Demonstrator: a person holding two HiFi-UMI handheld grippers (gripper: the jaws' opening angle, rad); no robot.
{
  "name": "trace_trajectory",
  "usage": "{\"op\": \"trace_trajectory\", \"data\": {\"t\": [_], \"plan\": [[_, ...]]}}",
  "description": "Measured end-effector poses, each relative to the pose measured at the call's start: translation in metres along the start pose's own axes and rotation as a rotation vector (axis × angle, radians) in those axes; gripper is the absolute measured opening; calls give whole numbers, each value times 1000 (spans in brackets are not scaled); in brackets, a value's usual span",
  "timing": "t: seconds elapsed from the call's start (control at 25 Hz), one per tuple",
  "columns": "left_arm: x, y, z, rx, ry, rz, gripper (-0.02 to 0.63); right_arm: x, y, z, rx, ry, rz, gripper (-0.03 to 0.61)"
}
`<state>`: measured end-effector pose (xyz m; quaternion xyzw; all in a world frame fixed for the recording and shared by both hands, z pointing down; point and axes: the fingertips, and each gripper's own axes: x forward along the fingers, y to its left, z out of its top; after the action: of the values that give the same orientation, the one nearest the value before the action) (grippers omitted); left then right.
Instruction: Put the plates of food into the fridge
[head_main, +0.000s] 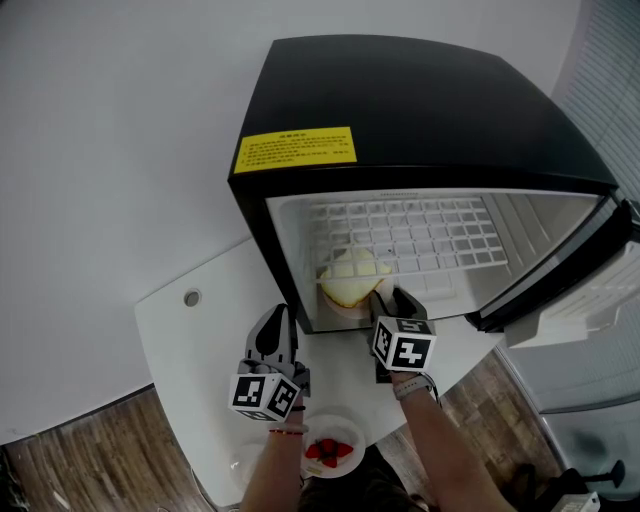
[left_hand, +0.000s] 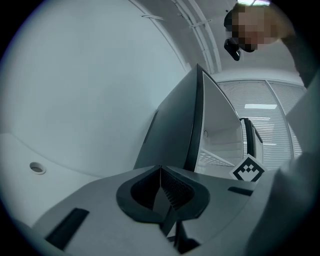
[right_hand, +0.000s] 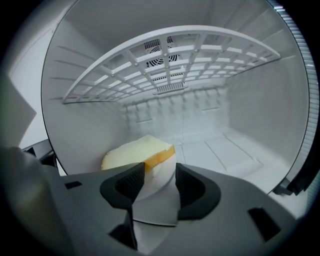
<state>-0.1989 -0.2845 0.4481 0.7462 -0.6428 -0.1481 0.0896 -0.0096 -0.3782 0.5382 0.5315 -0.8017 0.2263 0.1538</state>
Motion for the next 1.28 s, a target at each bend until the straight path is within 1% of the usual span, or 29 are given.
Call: {"op": "trace_trajectory", "data": {"t": [0.12,0.2,0.36,0.44,0.56,0.68,0.92,1.0,1.28], "plan": [[0,0,0,-3,-2,2,8,-2,-4,2,-24,-23,-15,179],[-1,-1,1,-5,-4,3,8,-4,-4,5,-34,-38,-6,179],[-5,-1,1,-20,-1,12,8,-17,3,14,-135,-86,0,179],[-8,-1,1,-26,3,15,8,-24,9,16,-169,-102,8,179],[-12,-4,3,-22,6,11,8,-36,19,19,-176,-125,38,178],[-17,-9,7,-22,2,7,8,-50,28,22,-147,-153,74,174],[-28,-21,18,-42,-20,-15,8,-82,47,28,-158,-211,119,25],[-33,-27,21,-37,-20,-27,8,-92,55,28,-168,-222,135,8],[-53,-49,28,-17,-5,-76,7,-129,78,29,-179,-254,191,8]]}}
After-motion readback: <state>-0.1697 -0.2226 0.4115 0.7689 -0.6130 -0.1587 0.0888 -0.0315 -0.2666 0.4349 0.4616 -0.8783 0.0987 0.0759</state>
